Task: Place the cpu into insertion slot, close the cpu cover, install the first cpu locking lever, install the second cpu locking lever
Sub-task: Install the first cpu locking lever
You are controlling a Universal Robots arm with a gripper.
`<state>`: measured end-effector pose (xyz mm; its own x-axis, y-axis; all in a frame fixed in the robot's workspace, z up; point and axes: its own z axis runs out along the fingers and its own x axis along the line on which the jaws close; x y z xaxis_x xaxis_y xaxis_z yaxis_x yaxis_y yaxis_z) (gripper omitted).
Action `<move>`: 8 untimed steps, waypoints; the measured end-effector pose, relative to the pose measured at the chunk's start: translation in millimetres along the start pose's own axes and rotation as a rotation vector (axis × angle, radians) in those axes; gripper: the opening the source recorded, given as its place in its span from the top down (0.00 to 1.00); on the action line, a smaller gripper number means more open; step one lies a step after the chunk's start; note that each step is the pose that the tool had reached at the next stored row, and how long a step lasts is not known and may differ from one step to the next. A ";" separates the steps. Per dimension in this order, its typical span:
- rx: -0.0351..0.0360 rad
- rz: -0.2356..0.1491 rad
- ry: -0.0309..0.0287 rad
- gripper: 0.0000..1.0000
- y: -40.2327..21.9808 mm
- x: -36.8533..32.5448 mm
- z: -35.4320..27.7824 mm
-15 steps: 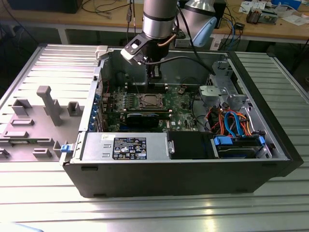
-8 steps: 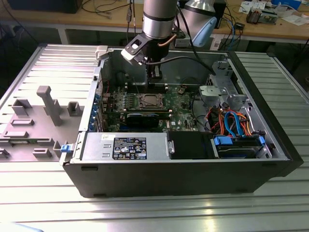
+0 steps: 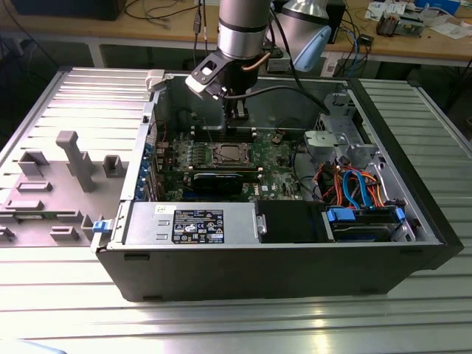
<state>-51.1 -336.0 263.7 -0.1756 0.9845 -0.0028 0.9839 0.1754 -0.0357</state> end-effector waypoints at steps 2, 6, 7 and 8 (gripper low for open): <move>0.0000 -0.005 -0.0002 0.89 0.0 0.0 0.0; 0.0000 -0.013 -0.0005 0.89 0.0 0.0 0.0; 0.0000 -0.014 -0.0006 0.89 0.0 0.0 0.0; 0.0000 -0.016 -0.0006 0.89 0.0 0.0 0.0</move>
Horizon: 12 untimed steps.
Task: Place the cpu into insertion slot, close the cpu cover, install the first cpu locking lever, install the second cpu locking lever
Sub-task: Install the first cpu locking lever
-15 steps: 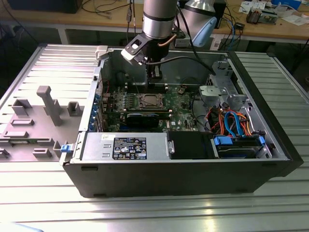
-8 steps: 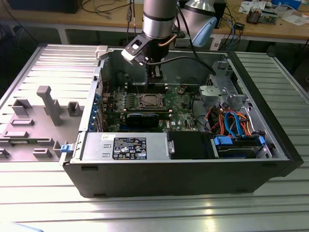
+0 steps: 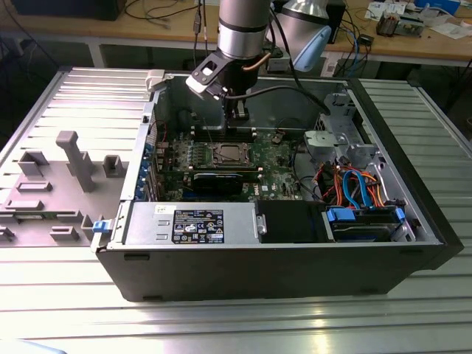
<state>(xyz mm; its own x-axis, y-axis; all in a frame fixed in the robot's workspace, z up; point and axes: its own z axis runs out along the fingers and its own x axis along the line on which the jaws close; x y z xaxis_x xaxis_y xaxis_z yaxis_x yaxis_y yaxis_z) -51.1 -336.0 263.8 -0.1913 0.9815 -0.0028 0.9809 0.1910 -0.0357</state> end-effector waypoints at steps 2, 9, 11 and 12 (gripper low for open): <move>0.0000 -0.004 -0.0001 0.89 0.0 0.0 0.0; -0.0001 -0.025 -0.0009 0.89 0.0 0.0 0.0; -0.0001 -0.031 -0.0011 0.89 0.0 0.0 0.0; -0.0001 -0.032 -0.0011 0.89 0.0 0.0 0.0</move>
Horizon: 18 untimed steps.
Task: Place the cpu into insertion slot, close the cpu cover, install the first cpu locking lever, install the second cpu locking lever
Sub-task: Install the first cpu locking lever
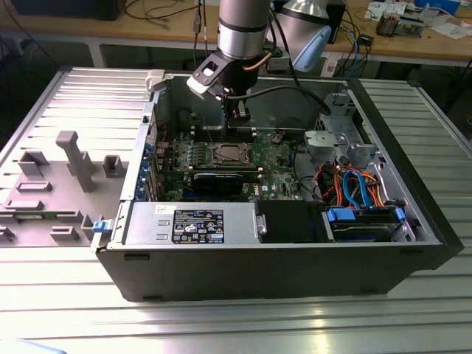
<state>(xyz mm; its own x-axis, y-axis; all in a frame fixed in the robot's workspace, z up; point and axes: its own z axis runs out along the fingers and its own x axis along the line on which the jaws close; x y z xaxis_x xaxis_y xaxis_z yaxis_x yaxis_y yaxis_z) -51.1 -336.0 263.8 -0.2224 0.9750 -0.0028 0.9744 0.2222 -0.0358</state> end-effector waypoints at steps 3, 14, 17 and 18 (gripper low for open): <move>0.0000 -0.003 -0.0001 0.89 0.0 0.0 0.0; -0.0001 -0.017 -0.0006 0.89 0.0 0.0 0.0; -0.0001 -0.020 -0.0007 0.89 0.0 0.0 0.0; -0.0001 -0.020 -0.0007 0.89 0.0 0.0 0.0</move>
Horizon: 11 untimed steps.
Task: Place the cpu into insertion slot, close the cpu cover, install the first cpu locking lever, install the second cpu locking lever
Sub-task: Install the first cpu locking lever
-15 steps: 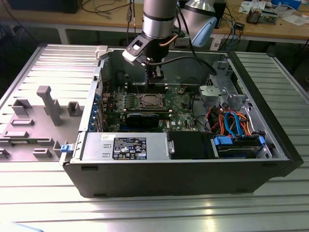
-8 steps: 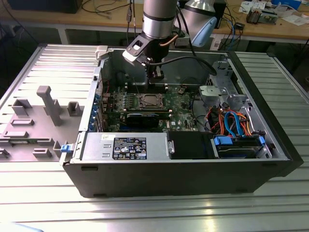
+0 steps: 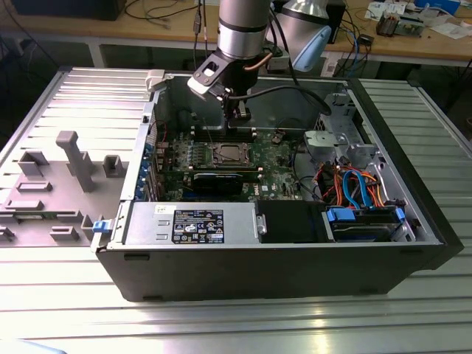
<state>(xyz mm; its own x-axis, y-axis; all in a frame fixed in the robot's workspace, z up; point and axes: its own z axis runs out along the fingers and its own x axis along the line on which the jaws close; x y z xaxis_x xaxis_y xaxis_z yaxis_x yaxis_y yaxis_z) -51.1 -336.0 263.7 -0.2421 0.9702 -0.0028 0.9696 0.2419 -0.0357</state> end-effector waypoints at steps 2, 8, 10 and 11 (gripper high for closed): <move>0.0000 -0.002 -0.0001 0.89 0.0 0.0 0.0; 0.0000 -0.009 -0.0003 0.89 0.0 0.0 0.0; 0.0000 -0.011 -0.0005 0.89 0.0 0.0 0.0; 0.0000 -0.012 -0.0004 0.89 0.0 0.0 0.0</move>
<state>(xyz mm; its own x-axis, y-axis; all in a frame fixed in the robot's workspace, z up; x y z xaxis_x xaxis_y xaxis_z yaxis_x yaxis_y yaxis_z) -51.1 -336.0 263.7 -0.2541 0.9672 -0.0028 0.9666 0.2539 -0.0357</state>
